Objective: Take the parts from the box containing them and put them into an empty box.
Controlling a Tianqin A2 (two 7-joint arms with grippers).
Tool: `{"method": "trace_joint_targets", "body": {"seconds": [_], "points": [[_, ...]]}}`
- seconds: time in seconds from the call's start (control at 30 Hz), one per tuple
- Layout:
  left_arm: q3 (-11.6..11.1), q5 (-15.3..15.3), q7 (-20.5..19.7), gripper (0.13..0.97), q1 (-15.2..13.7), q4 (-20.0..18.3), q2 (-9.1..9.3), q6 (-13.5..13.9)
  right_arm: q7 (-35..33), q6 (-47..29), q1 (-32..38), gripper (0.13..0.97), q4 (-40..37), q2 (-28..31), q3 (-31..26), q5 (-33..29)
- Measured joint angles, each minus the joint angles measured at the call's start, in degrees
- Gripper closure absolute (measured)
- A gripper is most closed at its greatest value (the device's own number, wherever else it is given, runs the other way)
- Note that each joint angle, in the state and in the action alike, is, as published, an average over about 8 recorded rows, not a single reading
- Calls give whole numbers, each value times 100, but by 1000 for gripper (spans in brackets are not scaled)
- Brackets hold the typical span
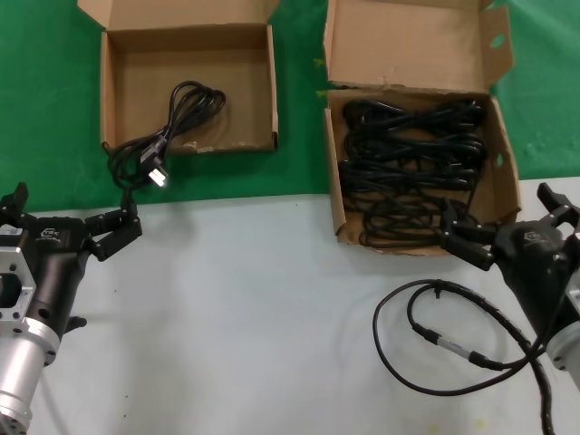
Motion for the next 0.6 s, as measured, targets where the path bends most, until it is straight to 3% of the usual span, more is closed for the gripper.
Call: {"method": "trace_joint_targets", "body": {"seconds": [0.6], "points": [[0,0,0,132,0,0,0,0,0,0,0,129,0,0,0,0]]}}
